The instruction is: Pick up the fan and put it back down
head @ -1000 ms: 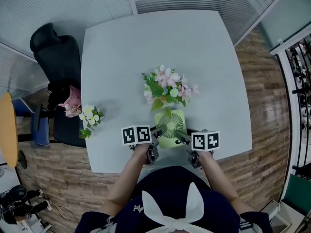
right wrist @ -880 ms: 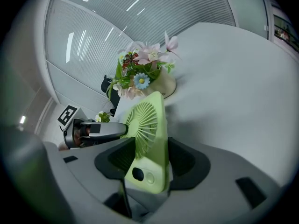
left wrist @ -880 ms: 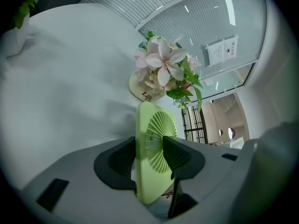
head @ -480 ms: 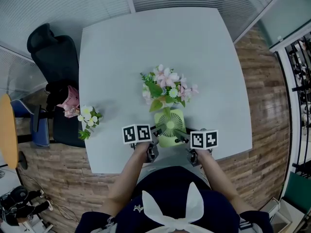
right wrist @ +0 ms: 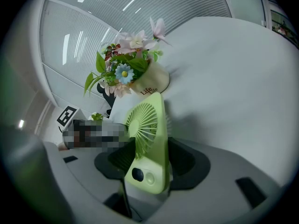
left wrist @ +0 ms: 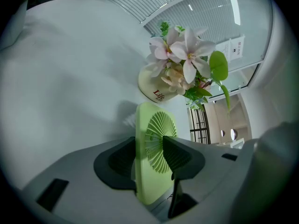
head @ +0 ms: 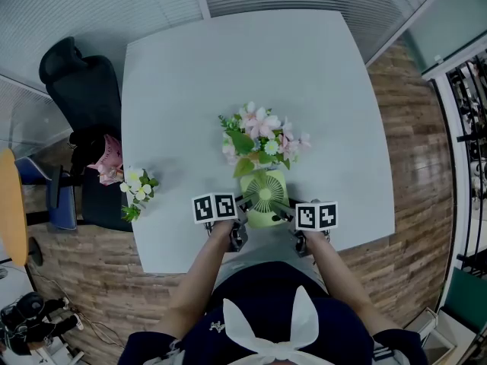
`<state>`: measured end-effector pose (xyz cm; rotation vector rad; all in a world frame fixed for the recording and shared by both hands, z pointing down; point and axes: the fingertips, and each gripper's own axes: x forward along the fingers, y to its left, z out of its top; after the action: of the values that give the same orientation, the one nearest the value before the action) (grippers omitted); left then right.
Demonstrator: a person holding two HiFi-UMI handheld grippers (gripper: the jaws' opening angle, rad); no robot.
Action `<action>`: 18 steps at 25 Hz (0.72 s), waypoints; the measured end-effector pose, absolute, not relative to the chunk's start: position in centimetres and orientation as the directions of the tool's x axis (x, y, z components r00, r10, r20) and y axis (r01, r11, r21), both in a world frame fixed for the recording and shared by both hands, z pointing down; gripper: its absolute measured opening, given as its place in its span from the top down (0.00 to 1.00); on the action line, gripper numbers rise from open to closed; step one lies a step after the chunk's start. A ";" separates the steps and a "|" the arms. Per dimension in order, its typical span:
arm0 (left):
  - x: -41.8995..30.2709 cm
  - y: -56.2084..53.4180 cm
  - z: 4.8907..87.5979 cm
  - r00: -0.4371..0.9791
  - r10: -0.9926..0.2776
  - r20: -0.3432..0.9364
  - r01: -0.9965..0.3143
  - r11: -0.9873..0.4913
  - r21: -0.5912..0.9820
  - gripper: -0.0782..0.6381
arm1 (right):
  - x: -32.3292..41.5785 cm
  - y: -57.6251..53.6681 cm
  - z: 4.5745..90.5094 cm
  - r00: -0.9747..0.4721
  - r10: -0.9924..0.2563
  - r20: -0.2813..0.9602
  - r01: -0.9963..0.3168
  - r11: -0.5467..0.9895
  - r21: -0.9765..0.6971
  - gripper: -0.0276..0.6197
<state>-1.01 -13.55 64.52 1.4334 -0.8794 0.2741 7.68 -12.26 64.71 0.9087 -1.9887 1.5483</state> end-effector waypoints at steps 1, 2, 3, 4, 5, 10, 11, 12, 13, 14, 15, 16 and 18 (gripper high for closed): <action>-1.1 -13.6 64.7 0.668 -0.332 0.666 -0.653 0.167 0.739 0.62 | 7.7 -12.3 64.9 -0.677 -0.219 0.703 -0.735 0.146 -0.663 0.61; -1.1 -13.7 64.8 0.668 -0.333 0.666 -0.654 0.165 0.738 0.62 | 7.6 -12.3 65.0 -0.677 -0.219 0.702 -0.734 0.143 -0.664 0.61; -1.1 -13.7 64.9 0.668 -0.333 0.665 -0.654 0.163 0.739 0.62 | 7.6 -12.4 65.2 -0.678 -0.221 0.701 -0.734 0.142 -0.664 0.61; -1.1 -13.8 65.1 0.669 -0.335 0.664 -0.654 0.160 0.740 0.62 | 7.6 -12.4 65.3 -0.677 -0.224 0.701 -0.734 0.141 -0.664 0.61; -1.1 -13.9 65.2 0.670 -0.338 0.661 -0.653 0.155 0.741 0.62 | 7.6 -12.5 65.5 -0.675 -0.226 0.702 -0.736 0.140 -0.663 0.61; -1.0 -14.1 65.6 0.679 -0.345 0.648 -0.648 0.133 0.750 0.62 | 7.7 -12.7 65.9 -0.670 -0.230 0.706 -0.741 0.146 -0.655 0.61; -1.0 -14.1 65.7 0.679 -0.345 0.648 -0.648 0.132 0.750 0.62 | 7.7 -12.7 66.0 -0.668 -0.229 0.708 -0.743 0.147 -0.653 0.61; -1.0 -14.1 65.7 0.679 -0.344 0.649 -0.649 0.132 0.749 0.62 | 7.7 -12.7 66.1 -0.666 -0.228 0.710 -0.744 0.147 -0.652 0.61; -0.9 -14.1 65.8 0.678 -0.343 0.650 -0.650 0.132 0.748 0.62 | 7.8 -12.7 66.2 -0.666 -0.227 0.711 -0.745 0.147 -0.651 0.61; -0.9 -14.1 65.9 0.678 -0.341 0.651 -0.651 0.132 0.747 0.62 | 7.8 -12.7 66.3 -0.666 -0.227 0.711 -0.745 0.147 -0.651 0.61; -0.9 -14.2 66.1 0.678 -0.340 0.652 -0.652 0.131 0.746 0.62 | 7.8 -12.7 66.4 -0.665 -0.227 0.711 -0.745 0.148 -0.650 0.61; -0.9 -14.2 66.2 0.678 -0.338 0.653 -0.653 0.131 0.746 0.62 | 7.8 -12.8 66.5 -0.664 -0.227 0.712 -0.746 0.151 -0.648 0.61; -0.9 -14.1 66.4 0.677 -0.334 0.656 -0.656 0.129 0.743 0.62 | 7.7 -12.7 66.7 -0.662 -0.225 0.715 -0.749 0.157 -0.644 0.61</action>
<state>-0.91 -14.13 66.36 1.4739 -0.8684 0.2835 7.74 -12.74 66.69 0.9234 -1.9832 1.5227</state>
